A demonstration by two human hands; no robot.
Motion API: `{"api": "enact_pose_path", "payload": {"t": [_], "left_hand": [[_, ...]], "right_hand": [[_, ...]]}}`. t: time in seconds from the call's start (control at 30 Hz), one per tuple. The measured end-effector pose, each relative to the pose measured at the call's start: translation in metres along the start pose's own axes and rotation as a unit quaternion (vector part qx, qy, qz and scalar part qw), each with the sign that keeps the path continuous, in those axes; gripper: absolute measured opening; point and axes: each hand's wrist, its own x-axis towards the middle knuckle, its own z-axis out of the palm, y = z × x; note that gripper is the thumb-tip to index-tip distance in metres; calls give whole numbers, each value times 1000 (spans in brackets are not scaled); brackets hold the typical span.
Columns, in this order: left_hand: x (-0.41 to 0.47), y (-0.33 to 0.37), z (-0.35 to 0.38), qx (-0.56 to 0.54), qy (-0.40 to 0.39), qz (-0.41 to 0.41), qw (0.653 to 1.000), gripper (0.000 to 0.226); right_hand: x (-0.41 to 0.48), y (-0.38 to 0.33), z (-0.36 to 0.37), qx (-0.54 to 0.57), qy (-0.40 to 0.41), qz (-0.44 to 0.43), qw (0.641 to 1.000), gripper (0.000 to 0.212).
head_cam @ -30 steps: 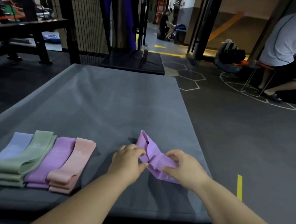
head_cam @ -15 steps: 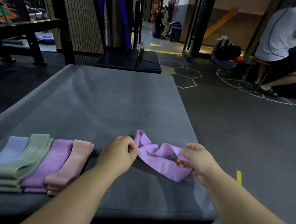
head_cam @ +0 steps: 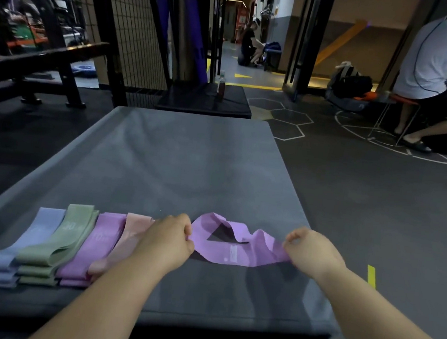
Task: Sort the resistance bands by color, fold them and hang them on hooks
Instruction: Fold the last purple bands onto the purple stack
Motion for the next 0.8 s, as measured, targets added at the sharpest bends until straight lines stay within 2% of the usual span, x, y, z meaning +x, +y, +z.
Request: {"api": "enact_pose_path", "payload": {"t": [0.13,0.2,0.3,0.43,0.5,0.67,0.8], "left_hand": [[-3,7,5,13,32,54,998,27],[-4,11,10,5,25,82,996,30],[-4,15,19,-5,1,106,994,24],[-3,16,25,-4,10,88,996,20],[0,15,26,-1,21,87,996,20],[4,13,27,-10,35,80,996,21],[2,13,28,-25,35,68,997,19]], "right_hand": [[-3,-1,3,-58,6,-76,995,39],[-4,-3,6,-39,1,-127,991,41],[-4,-5,10,0,-14,-202,979,35],[-8,-12,14,-29,48,-277,959,14],[-11,-16,15,-60,54,-280,957,14],[-13,-20,31,-152,61,-250,954,34],[-9,-18,38,-166,71,-218,959,35]]}}
